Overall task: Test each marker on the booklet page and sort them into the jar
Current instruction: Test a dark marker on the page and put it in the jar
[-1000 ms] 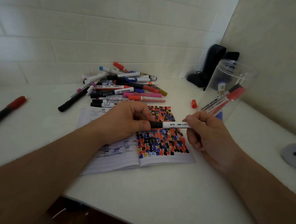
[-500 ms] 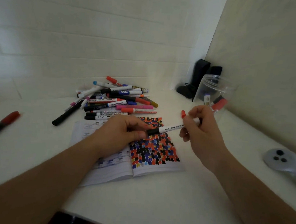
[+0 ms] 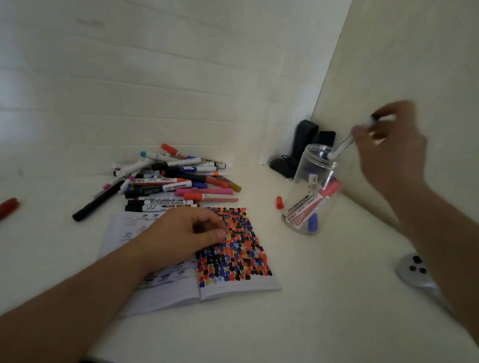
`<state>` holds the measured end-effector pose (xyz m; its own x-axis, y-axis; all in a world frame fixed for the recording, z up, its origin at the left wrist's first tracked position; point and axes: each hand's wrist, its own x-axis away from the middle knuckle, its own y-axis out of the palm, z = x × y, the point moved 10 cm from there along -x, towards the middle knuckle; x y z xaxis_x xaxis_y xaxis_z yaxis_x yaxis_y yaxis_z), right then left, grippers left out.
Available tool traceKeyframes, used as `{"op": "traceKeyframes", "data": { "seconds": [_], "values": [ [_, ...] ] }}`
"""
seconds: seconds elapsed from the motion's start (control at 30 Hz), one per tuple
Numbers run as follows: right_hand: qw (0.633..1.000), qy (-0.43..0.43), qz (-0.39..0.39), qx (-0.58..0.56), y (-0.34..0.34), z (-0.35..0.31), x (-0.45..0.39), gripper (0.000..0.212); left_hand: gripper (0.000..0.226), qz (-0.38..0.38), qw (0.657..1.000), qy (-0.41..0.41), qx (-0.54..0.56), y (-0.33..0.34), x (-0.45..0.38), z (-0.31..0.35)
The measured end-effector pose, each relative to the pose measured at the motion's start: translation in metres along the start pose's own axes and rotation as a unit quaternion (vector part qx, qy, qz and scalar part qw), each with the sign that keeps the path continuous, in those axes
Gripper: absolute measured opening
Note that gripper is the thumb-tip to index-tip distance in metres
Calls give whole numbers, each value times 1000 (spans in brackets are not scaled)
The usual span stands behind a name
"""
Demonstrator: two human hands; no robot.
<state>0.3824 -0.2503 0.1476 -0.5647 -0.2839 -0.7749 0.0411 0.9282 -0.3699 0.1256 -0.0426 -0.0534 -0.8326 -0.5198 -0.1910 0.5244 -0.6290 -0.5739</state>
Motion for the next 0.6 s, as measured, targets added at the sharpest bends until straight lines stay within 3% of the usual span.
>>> {"op": "traceKeyframes", "data": {
  "seconds": [0.13,0.37,0.6],
  "values": [
    [985,-51,-111,125,55,8,28,14,7,-4,1000,-4,-2,1,2,0],
    [968,-84,-135,196,77,11,41,21,4,1,1000,-6,-6,1,1,-2],
    [957,-75,-147,239,80,18,35,42,4,-2,1000,0,-22,2,-2,-4]
  ]
}}
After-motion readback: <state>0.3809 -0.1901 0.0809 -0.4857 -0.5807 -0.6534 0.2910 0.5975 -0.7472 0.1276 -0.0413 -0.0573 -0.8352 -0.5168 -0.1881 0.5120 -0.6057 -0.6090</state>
